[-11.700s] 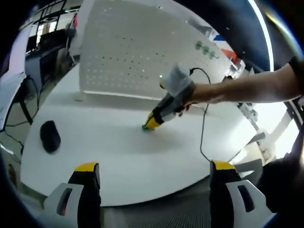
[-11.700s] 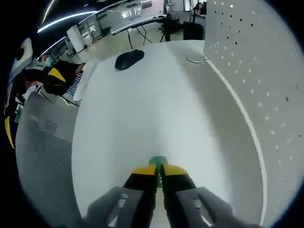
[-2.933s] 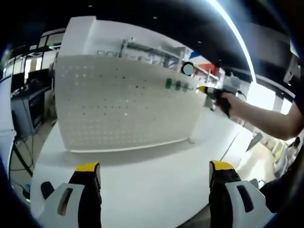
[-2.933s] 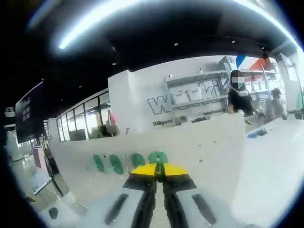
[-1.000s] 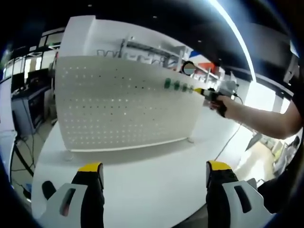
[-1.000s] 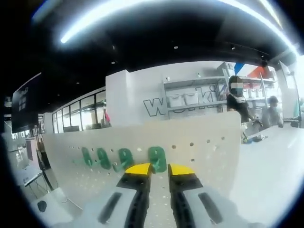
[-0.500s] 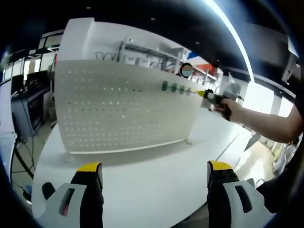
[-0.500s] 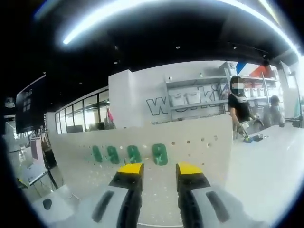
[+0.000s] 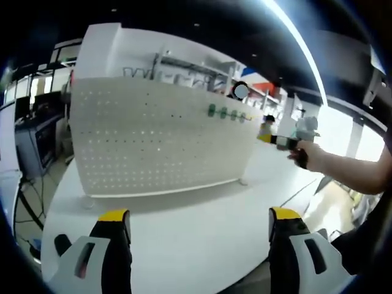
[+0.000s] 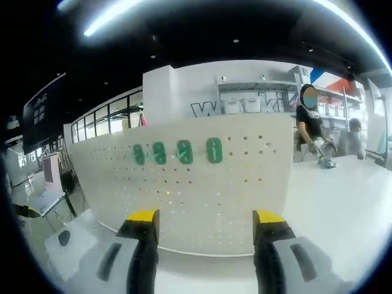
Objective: Insert the hook assembly into the mounting plate slot until the hook locks in place.
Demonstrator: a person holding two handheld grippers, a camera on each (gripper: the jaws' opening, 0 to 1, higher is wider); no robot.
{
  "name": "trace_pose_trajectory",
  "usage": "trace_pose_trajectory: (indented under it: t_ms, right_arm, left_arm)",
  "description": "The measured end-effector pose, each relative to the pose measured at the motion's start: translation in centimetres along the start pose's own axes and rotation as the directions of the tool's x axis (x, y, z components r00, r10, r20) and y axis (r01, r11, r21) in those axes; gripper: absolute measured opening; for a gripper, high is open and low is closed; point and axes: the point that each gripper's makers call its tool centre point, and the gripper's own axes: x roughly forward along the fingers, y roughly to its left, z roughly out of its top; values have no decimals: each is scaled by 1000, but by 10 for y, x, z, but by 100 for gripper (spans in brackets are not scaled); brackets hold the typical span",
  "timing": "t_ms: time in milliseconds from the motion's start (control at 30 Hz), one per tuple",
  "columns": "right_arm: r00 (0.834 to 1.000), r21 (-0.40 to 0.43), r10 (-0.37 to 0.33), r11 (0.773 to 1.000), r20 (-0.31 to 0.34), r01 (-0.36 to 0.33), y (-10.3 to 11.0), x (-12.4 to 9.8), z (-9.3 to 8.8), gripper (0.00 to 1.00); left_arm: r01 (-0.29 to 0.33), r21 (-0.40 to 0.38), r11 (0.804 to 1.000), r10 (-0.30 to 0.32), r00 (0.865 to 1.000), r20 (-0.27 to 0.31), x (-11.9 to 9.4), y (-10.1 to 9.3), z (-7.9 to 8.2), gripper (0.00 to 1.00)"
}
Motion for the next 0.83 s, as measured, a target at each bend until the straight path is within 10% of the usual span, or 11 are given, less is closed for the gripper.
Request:
trace_pose_trajectory:
  t_ms: [400, 833]
  right_arm:
    - [992, -15, 86, 996, -94, -88, 47, -46, -41, 84]
    - [984, 37, 93, 995, -153, -89, 52, -83, -69, 99]
  left_arm:
    - [3, 5, 1000, -3, 1000, -9, 5, 0, -1, 96]
    - [14, 19, 1000, -13, 1000, -19, 4, -7, -3, 99]
